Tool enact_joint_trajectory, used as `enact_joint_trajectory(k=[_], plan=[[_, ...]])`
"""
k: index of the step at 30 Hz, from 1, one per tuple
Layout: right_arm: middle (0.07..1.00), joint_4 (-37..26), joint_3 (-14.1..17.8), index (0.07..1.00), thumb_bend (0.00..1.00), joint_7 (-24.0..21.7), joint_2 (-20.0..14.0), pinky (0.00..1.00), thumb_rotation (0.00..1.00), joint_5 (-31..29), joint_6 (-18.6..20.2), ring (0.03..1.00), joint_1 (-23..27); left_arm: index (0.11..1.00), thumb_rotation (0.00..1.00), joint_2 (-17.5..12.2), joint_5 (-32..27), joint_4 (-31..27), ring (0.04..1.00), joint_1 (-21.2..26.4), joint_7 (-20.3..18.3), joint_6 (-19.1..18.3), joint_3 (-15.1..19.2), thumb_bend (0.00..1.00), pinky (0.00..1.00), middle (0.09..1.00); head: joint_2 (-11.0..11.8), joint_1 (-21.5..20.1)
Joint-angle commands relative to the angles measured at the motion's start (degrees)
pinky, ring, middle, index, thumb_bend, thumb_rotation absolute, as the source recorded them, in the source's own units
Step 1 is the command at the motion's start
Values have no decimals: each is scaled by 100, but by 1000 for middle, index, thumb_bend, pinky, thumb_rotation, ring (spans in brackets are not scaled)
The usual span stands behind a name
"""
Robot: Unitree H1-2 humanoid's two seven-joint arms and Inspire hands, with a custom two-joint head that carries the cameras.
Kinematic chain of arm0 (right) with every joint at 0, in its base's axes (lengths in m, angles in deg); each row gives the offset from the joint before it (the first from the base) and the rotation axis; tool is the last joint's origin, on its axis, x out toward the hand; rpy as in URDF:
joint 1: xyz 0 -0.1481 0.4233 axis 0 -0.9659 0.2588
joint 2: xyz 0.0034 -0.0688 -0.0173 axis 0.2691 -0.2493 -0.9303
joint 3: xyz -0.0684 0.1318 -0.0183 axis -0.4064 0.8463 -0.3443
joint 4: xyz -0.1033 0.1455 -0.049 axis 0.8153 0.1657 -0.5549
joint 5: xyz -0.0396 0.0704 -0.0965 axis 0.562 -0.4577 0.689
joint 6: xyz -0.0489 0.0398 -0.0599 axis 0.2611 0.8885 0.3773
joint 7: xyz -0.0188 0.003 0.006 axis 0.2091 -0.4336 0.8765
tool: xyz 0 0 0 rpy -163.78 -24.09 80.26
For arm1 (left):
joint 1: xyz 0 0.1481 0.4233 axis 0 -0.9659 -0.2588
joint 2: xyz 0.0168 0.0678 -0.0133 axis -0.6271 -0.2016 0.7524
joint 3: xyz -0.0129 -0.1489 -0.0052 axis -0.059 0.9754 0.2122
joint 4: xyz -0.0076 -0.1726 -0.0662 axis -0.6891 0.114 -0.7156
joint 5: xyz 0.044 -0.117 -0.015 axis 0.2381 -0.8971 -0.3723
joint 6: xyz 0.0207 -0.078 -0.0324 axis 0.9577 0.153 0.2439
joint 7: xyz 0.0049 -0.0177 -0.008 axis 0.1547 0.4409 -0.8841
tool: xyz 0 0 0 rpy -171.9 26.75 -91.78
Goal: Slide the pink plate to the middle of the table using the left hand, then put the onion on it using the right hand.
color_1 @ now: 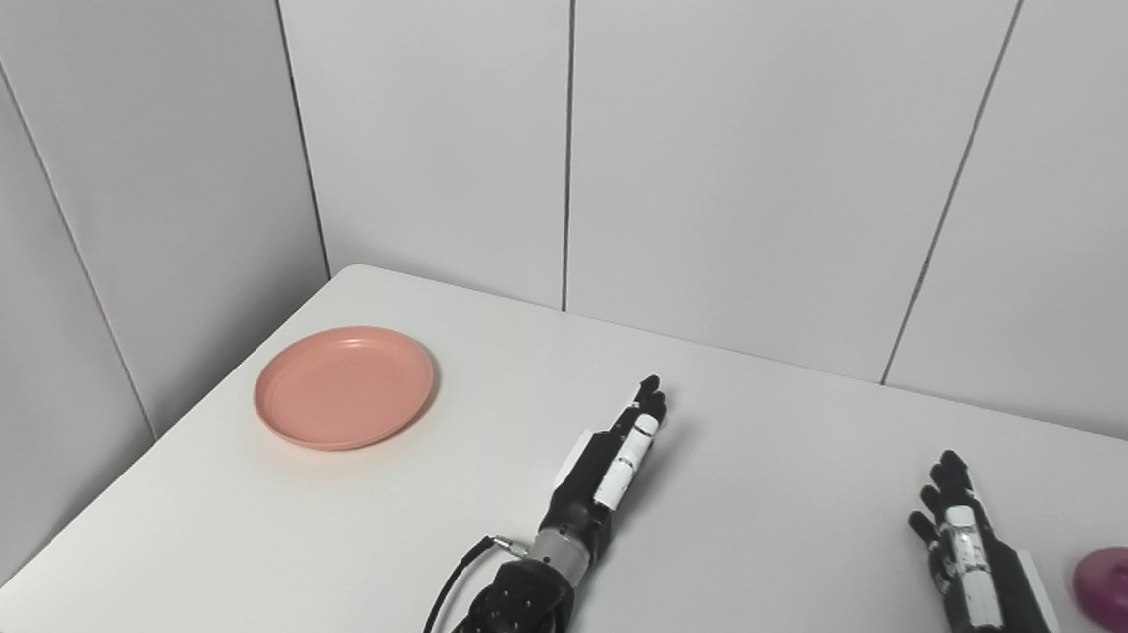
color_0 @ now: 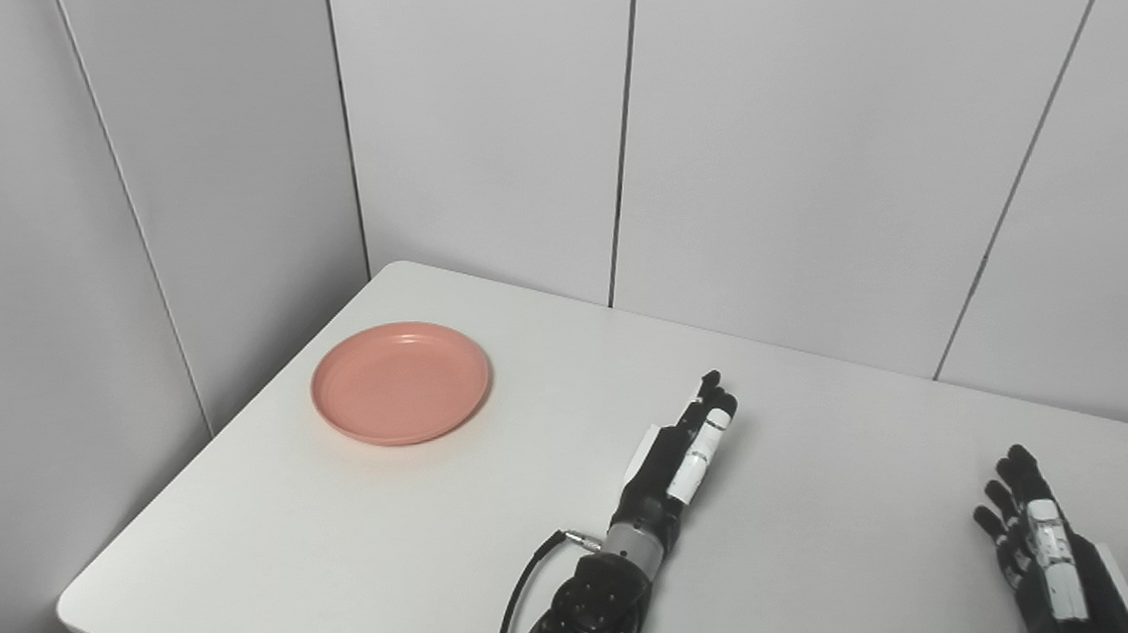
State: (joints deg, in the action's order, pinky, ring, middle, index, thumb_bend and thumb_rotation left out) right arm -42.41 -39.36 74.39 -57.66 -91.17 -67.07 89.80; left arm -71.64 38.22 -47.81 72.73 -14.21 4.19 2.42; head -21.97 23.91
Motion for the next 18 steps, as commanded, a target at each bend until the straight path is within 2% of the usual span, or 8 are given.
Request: enact_joint_trajectory(k=[1,9,13,18], plan=[[991,-134,112,986,544,65,-91,1000,853,-48,244,996,-48,996,1000,173,24,314,1000,-119,-24,142,-104,476,1000,1000,27,-32],[979,-290,77,971,592,104,-72,989,838,-37,313,982,-88,983,1000,167,-22,163,1000,-115,3,55,-43,500,1000,998,56,-141],[961,-382,55,952,620,133,-55,927,832,10,322,955,-115,980,1000,83,-105,104,999,-48,-66,194,18,503,1000,1000,53,-176],[970,-524,30,959,601,174,-45,949,832,42,373,965,-134,984,1000,-2,-344,-116,992,60,-163,308,177,515,995,992,53,-199]])
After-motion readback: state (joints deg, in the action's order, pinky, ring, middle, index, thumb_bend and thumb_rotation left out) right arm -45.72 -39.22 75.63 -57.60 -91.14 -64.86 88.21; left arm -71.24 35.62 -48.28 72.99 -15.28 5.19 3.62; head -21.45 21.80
